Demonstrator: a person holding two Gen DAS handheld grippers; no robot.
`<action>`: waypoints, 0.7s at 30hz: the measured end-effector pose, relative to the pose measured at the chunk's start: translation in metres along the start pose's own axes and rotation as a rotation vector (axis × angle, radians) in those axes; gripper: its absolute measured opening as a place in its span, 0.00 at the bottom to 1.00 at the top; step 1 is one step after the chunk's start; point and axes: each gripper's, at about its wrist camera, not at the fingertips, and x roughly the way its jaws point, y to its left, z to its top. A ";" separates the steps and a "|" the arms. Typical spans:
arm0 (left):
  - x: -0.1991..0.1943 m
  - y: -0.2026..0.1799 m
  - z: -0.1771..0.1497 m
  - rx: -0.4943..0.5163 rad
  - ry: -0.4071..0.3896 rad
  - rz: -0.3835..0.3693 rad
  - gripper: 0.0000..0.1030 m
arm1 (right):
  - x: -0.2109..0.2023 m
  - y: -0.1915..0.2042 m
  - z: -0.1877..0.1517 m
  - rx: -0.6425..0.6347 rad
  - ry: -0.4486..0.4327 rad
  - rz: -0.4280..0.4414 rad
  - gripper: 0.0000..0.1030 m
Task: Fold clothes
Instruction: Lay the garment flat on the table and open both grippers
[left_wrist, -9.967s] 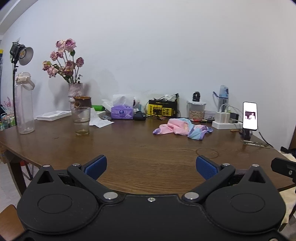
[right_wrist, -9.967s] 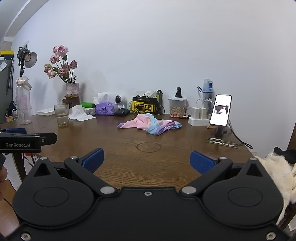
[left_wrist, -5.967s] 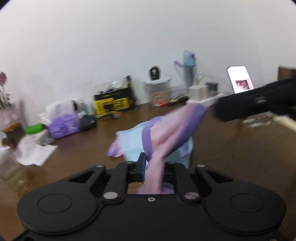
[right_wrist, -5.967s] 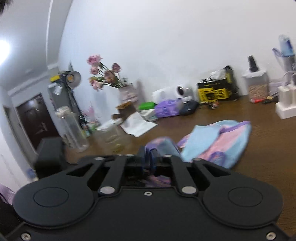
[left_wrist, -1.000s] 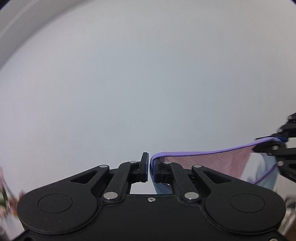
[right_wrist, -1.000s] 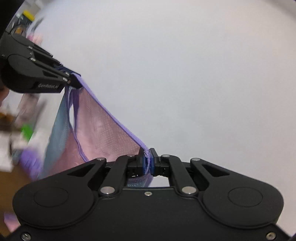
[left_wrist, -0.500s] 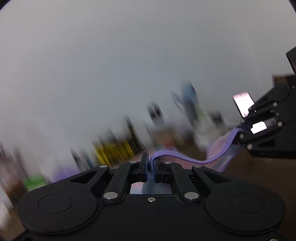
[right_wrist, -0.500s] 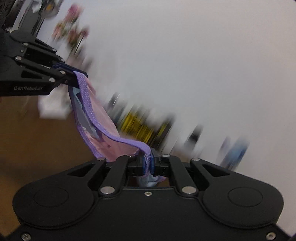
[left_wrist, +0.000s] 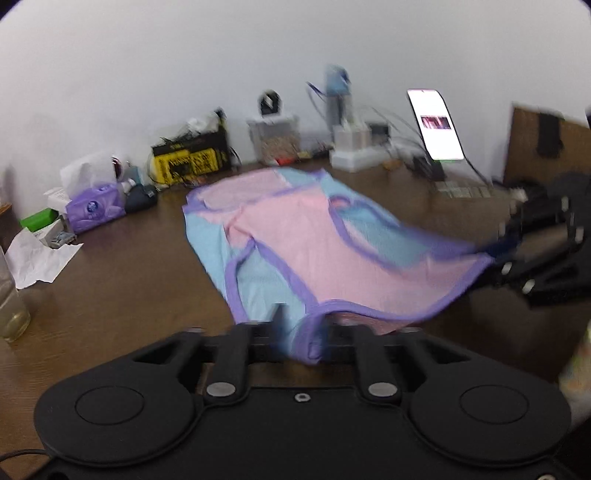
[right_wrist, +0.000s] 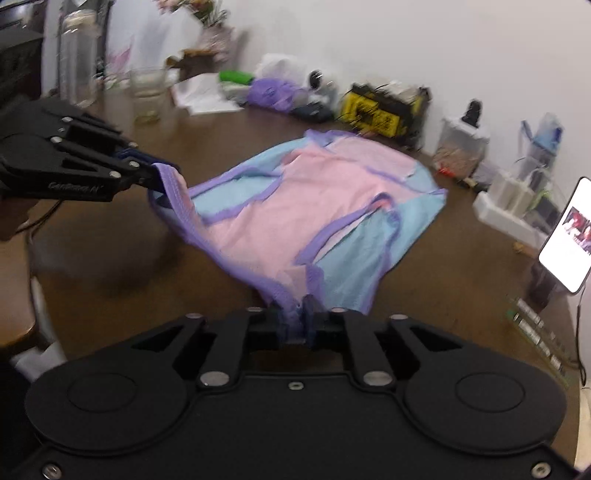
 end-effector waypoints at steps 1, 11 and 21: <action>-0.004 -0.002 -0.003 0.010 -0.005 -0.020 0.74 | -0.011 0.008 -0.006 -0.026 0.009 0.019 0.63; -0.029 0.028 0.011 -0.295 -0.046 -0.033 0.86 | -0.059 -0.008 0.011 -0.035 -0.058 0.056 0.83; -0.004 0.023 0.007 -0.428 0.095 0.092 0.86 | -0.022 -0.032 0.029 0.139 -0.011 -0.001 0.83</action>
